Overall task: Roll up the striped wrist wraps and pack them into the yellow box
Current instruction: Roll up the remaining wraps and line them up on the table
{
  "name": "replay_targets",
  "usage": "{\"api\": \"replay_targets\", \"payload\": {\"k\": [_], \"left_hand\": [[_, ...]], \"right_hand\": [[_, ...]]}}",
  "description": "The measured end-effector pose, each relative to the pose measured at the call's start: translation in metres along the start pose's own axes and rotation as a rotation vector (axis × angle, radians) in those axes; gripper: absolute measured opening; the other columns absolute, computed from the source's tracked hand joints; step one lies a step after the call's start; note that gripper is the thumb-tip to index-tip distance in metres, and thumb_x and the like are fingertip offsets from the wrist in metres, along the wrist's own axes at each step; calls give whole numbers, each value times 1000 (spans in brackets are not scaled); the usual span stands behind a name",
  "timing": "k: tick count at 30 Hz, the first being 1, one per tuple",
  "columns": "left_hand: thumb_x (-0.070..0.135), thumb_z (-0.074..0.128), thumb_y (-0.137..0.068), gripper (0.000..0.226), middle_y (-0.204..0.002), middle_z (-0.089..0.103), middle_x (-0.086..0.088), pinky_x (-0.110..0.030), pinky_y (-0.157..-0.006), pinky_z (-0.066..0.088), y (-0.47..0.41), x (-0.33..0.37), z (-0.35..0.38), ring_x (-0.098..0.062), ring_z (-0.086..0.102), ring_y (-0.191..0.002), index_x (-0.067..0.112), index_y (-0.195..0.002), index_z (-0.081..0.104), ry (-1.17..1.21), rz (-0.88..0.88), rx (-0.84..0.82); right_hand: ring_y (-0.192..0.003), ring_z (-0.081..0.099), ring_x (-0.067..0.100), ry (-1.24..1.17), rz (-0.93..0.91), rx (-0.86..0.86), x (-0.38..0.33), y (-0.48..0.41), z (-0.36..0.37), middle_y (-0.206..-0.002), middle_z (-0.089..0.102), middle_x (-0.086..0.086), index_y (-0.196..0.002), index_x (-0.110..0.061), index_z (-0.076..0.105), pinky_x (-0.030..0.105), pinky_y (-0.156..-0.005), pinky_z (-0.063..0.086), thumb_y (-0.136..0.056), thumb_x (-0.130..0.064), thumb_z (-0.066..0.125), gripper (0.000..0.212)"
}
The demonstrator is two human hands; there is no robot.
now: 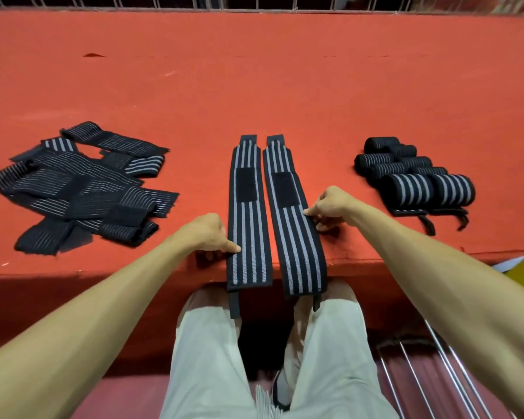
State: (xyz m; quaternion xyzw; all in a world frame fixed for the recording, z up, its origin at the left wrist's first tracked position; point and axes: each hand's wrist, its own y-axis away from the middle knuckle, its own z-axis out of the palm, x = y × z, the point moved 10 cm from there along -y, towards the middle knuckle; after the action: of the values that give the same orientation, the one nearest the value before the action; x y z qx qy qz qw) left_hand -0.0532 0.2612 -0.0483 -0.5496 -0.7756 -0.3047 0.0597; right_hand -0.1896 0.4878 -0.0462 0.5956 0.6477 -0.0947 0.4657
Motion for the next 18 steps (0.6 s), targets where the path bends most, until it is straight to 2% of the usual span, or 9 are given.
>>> {"api": "replay_targets", "payload": {"k": [3,5,8,10,14,18], "left_hand": [[36,82,-74,46,-84,68,-3,-32,-66,46,-7,1,-20,-19,64,-76,17,-97,47,-6,-44,108],[32,79,-78,43,-87,65,-3,-34,-66,48,-15,11,-29,-18,63,-76,16,-103,47,33,-13,119],[22,71,-85,22,-92,69,-7,-41,-77,57,-34,26,-47,-20,64,-74,14,-101,57,157,63,158],[16,67,-87,10,-93,71,-8,-43,-78,58,-52,32,-63,-20,64,-71,16,-94,61,230,98,211],[14,61,-84,12,-93,67,-6,-43,-79,57,-95,33,-90,-24,66,-83,17,-96,61,280,92,331],[27,59,-83,10,-94,65,1,-36,-82,52,-143,23,-107,-23,62,-89,22,-91,60,275,9,447]], "right_hand": [[-47,58,23,29,-30,59,-10,-9,-11,-68,62,16,-77,2,61,31,-47,56,-91,-11,67,21],[-47,58,22,42,-58,85,-20,-15,-19,-68,63,15,-77,2,62,29,-45,54,-93,-10,64,20],[-52,60,25,65,-88,89,-37,-35,-28,-67,64,15,-81,4,64,37,-58,58,-93,-10,63,18],[-59,62,28,83,-116,107,-49,-55,-35,-72,66,19,-80,4,65,43,-68,58,-92,-12,64,20],[-60,61,26,102,-168,154,-69,-102,-45,-78,70,22,-73,-5,66,40,-70,58,-91,-19,64,22],[-64,66,25,57,-230,296,-87,-151,-56,-75,72,14,-69,-11,68,42,-77,58,-87,-16,62,19]]}}
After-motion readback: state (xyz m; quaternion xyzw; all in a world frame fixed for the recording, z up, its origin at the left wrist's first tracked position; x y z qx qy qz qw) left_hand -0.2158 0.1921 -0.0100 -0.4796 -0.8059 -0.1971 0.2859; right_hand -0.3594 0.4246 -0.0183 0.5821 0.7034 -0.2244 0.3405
